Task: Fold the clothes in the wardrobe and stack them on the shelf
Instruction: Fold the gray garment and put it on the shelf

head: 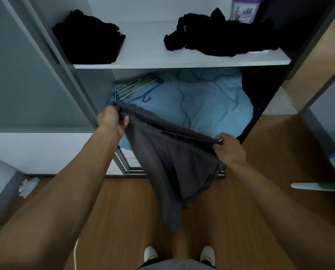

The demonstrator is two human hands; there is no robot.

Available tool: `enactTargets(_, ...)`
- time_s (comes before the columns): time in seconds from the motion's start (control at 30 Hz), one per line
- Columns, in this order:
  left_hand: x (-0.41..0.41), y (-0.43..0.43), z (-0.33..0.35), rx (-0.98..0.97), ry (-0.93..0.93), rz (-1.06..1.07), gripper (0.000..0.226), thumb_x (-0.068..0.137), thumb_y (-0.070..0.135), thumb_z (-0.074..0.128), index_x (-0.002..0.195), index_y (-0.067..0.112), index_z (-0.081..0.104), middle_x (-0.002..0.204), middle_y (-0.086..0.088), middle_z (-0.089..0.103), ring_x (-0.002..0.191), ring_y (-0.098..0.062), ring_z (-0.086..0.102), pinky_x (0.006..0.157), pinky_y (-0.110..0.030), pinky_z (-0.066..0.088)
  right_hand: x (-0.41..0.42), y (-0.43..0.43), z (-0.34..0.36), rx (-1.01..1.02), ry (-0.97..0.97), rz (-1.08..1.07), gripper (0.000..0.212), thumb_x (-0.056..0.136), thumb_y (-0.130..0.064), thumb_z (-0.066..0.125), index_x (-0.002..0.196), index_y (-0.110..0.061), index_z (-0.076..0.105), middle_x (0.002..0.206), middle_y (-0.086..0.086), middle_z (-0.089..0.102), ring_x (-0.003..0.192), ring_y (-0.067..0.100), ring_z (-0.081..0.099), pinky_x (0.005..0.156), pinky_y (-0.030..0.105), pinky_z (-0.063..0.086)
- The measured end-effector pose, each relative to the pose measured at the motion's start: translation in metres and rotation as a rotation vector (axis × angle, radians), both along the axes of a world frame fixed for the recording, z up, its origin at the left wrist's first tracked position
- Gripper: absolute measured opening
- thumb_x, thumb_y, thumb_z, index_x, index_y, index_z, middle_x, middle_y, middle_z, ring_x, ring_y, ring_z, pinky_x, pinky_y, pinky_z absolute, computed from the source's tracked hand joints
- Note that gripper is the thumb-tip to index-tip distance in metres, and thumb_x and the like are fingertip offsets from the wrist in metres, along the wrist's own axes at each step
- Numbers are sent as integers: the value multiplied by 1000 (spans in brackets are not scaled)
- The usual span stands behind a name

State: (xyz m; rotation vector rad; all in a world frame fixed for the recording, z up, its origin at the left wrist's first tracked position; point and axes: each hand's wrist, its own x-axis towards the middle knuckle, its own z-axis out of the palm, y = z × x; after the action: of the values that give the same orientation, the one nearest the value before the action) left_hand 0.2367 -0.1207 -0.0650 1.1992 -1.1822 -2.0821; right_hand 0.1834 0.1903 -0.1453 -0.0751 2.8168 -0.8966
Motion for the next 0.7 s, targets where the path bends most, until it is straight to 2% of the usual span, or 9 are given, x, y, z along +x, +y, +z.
enactTargets(0.1,5,-13,-29,15,-93,17,13,95,0,50,91,10,57,78,-8,57,61,-16,53,40,-17,47,-15,5,17,51,5,90,17,91,-14,57,101,-17,71,104,5,68,97,26,62,86,41,53)
enactTargets(0.17,5,-16,-39,-7,-123,24,14,94,-1,51,88,10,57,77,-9,56,61,-17,52,38,-18,47,-20,5,21,41,-11,124,17,91,-7,54,95,-8,71,99,11,68,94,29,63,83,42,55)
enactTargets(0.27,4,-24,-43,-96,-160,8,18,94,-1,49,103,9,61,88,-11,58,73,-20,55,45,-25,55,-24,7,23,-71,-1,117,22,90,-2,51,88,-5,73,93,13,69,89,26,64,76,34,53)
enactTargets(0.33,3,-30,-43,-109,-166,15,28,95,-1,48,115,12,62,95,-10,60,81,-21,57,49,-29,57,-26,6,28,-206,-22,110,28,90,-1,52,81,-15,74,89,5,70,82,12,62,68,17,49)
enactTargets(0.4,4,-34,-43,-104,-166,25,23,94,-2,50,108,12,62,87,-8,58,76,-19,56,41,-24,53,-27,2,36,-372,-61,84,38,90,2,53,80,-29,73,88,-10,69,82,1,62,67,5,46)
enactTargets(0.47,6,-39,-43,-140,-209,-8,19,93,-2,52,105,10,60,85,-8,57,72,-22,56,38,-23,51,-29,-2,44,-602,-80,35,46,89,8,50,85,-30,75,91,-15,73,90,0,68,76,7,50)
enactTargets(0.57,13,-48,-55,-299,-344,-128,18,94,1,49,106,10,60,100,-13,60,74,-31,61,35,-26,52,-31,-10,61,-921,-97,-32,49,87,14,41,90,-19,77,94,-1,77,94,13,72,82,21,57)
enactTargets(0.63,20,-52,-66,-447,-462,-239,17,93,6,49,103,10,62,106,-17,63,80,-39,66,46,-35,60,-30,-20,76,-1040,-85,-7,49,85,16,38,85,-14,77,88,3,76,85,14,72,75,21,56)
enactTargets(0.7,24,-55,-77,-661,-629,-371,17,89,13,53,100,9,67,104,-19,68,88,-40,69,73,-48,63,-28,-29,90,-1129,-58,29,48,84,17,37,81,-12,75,82,2,75,78,11,70,72,19,54)
